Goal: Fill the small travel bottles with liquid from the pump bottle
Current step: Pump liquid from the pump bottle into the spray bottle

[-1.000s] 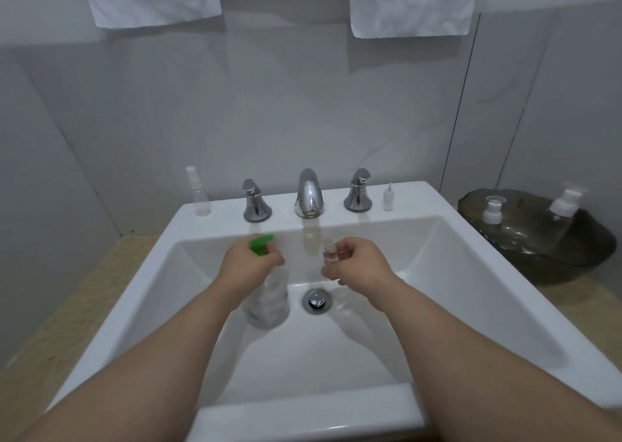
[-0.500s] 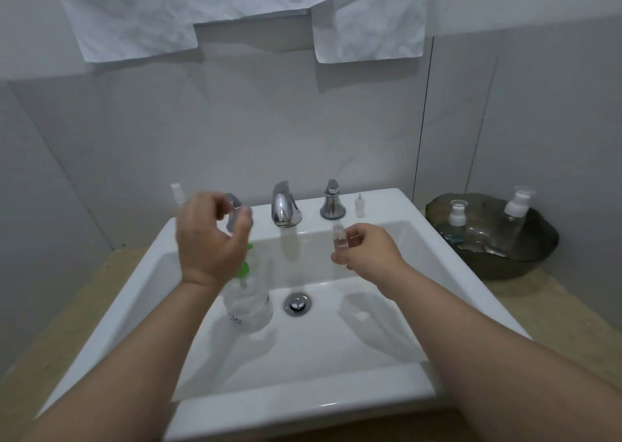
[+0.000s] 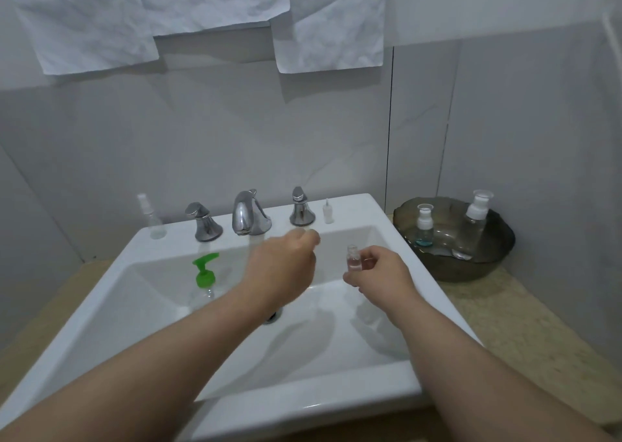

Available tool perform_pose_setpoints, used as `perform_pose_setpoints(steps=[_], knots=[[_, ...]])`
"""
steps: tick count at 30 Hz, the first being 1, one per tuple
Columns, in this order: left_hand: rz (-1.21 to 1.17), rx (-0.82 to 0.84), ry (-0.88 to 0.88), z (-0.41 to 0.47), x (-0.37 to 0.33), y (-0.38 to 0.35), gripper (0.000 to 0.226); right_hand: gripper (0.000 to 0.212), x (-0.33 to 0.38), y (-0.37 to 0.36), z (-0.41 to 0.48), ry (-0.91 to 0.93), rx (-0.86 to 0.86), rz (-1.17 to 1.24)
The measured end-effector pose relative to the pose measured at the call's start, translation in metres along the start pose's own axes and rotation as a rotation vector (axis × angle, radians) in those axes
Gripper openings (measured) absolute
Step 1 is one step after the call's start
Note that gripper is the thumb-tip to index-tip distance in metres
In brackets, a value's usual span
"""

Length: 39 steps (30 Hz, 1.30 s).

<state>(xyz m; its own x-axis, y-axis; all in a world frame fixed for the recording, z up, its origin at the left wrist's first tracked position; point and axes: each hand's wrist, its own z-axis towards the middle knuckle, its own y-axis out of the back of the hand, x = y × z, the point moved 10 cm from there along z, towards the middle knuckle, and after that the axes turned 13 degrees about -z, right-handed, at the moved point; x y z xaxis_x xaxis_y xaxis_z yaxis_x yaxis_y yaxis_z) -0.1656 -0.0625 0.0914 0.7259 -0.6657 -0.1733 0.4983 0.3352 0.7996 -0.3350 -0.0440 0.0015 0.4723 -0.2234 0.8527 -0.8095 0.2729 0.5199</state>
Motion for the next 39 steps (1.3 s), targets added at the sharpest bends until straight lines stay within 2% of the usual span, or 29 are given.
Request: perform_pose_setpoints(steps=[3, 6, 9, 12, 15, 18, 21, 24, 26, 29, 35, 39], knots=[[-0.262, 0.089, 0.277, 0.019, 0.017, -0.031, 0.032, 0.024, 0.0, 0.003, 0.003, 0.001, -0.032, -0.025], [-0.429, 0.03, 0.494, 0.045, 0.035, -0.054, 0.039, 0.023, -0.002, 0.003, 0.005, 0.002, -0.039, -0.029], [-0.515, -0.046, 0.61, 0.064, 0.051, -0.067, 0.039, 0.023, 0.0, 0.004, 0.006, 0.014, -0.046, -0.01], [-0.512, -0.052, 0.667, 0.071, 0.059, -0.074, 0.047, 0.022, 0.001, 0.004, 0.007, 0.021, -0.055, 0.013], [-0.464, -0.047, 0.657, 0.077, 0.062, -0.08, 0.026, 0.022, 0.001, 0.005, 0.01, 0.018, -0.059, 0.02], [-0.455, -0.084, 0.623, 0.073, 0.057, -0.073, 0.019, 0.023, 0.0, 0.006, 0.011, 0.017, -0.06, 0.01], [-0.409, -0.053, 0.571, 0.058, 0.046, -0.061, 0.02, 0.023, -0.001, 0.005, 0.013, 0.013, -0.059, -0.012], [-0.38, 0.118, 0.598, 0.036, 0.048, -0.057, 0.028, 0.022, -0.001, 0.002, 0.014, 0.003, -0.04, -0.038], [-0.473, 0.199, 0.657, 0.02, 0.052, -0.06, 0.034, 0.022, -0.001, 0.001, 0.015, 0.005, -0.03, -0.073], [-0.679, 0.169, 0.692, -0.005, 0.05, -0.05, 0.028, 0.022, 0.001, -0.002, 0.011, 0.015, -0.018, -0.122], [-0.715, 0.065, 0.365, 0.014, 0.023, -0.024, 0.025, 0.024, 0.003, -0.004, 0.015, 0.047, 0.001, -0.203], [-0.681, 0.13, 0.262, 0.01, 0.012, -0.033, 0.014, 0.025, 0.005, -0.008, 0.014, 0.065, 0.012, -0.207]])
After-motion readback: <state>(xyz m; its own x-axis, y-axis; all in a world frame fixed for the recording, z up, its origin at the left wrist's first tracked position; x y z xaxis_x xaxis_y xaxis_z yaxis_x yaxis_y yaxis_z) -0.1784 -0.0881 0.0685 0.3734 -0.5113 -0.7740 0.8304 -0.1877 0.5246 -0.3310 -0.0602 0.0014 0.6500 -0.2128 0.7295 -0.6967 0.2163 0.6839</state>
